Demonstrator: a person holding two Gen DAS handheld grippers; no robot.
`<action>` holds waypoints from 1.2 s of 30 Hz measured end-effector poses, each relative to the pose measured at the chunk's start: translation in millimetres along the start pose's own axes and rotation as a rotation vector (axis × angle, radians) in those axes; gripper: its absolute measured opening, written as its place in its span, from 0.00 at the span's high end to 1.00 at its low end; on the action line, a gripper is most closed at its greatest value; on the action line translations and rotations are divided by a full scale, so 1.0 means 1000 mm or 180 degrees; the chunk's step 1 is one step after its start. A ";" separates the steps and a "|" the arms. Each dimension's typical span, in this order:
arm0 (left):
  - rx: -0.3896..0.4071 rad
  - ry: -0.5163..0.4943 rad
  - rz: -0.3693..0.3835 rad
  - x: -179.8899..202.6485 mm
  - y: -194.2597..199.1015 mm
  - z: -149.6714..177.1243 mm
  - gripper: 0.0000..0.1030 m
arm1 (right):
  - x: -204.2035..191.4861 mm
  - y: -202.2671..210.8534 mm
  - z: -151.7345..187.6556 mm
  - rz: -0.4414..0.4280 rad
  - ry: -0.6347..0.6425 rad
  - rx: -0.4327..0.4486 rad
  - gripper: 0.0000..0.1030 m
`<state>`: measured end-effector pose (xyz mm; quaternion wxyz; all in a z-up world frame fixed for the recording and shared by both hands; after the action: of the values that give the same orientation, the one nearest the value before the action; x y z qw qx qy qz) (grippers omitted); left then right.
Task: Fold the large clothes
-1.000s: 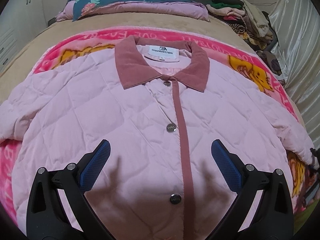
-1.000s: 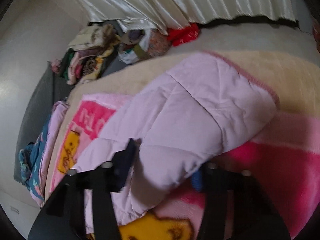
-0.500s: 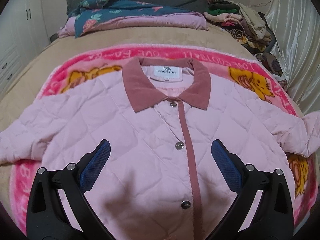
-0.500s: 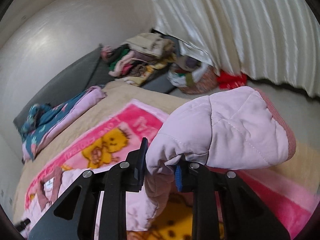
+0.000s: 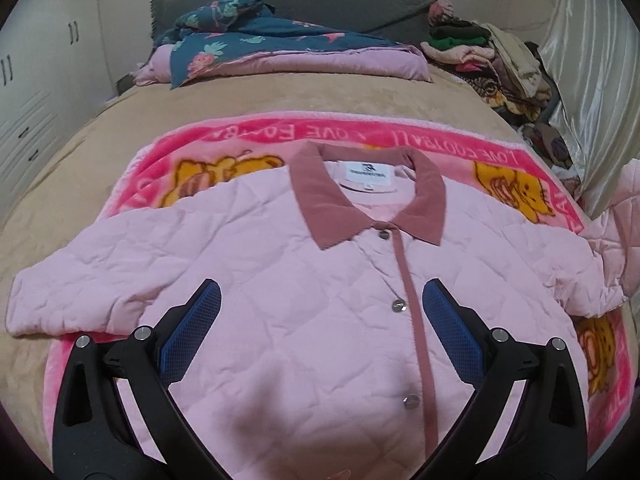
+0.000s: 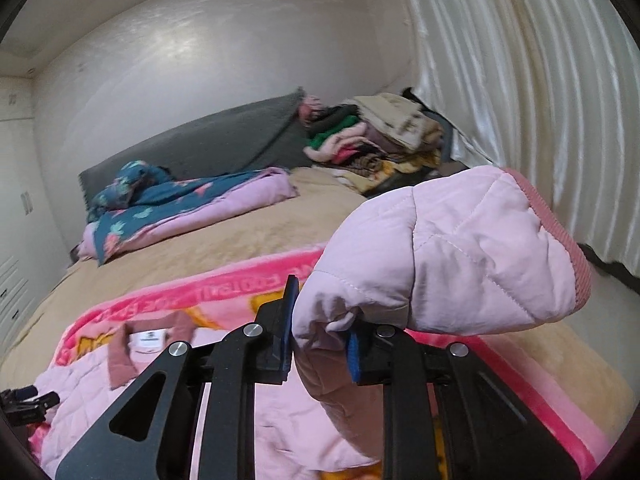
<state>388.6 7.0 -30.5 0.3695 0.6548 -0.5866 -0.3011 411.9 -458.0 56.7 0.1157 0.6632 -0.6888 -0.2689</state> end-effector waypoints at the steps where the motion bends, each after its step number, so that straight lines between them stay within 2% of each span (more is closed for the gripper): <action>1: 0.0005 0.0049 0.0021 -0.006 0.003 -0.001 0.08 | -0.011 0.001 -0.002 -0.0046 0.0047 0.0003 0.81; 9: 0.0103 0.0475 0.0154 -0.064 0.025 -0.012 0.08 | -0.089 0.006 -0.008 -0.0196 0.0441 0.0024 0.81; 19: 0.0155 0.0853 0.0272 -0.118 0.032 -0.004 0.08 | -0.190 -0.002 0.015 -0.0406 0.0975 -0.0054 0.81; 28: 0.0161 0.1132 0.0451 -0.146 0.028 0.008 0.08 | -0.266 -0.026 0.070 -0.0679 0.1342 -0.0347 0.81; 36: 0.0145 0.1400 0.0761 -0.153 0.016 0.019 0.08 | -0.310 -0.064 0.152 -0.0842 0.1580 -0.0856 0.81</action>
<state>344.0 155.9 -33.4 0.5063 0.6388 -0.5720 -0.0922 416.6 -120.5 -41.3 0.3310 0.7713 -0.5054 -0.2002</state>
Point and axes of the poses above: each gripper's, at about its wrist camera, not at the fingertips, and y roughly against the way its jaws point, x to its right, z to its underside, the point moved 9 cm from there along -y, roughly the way its jaws point, and after that the axes turned 9 degrees about -x, right-handed, at the moved point
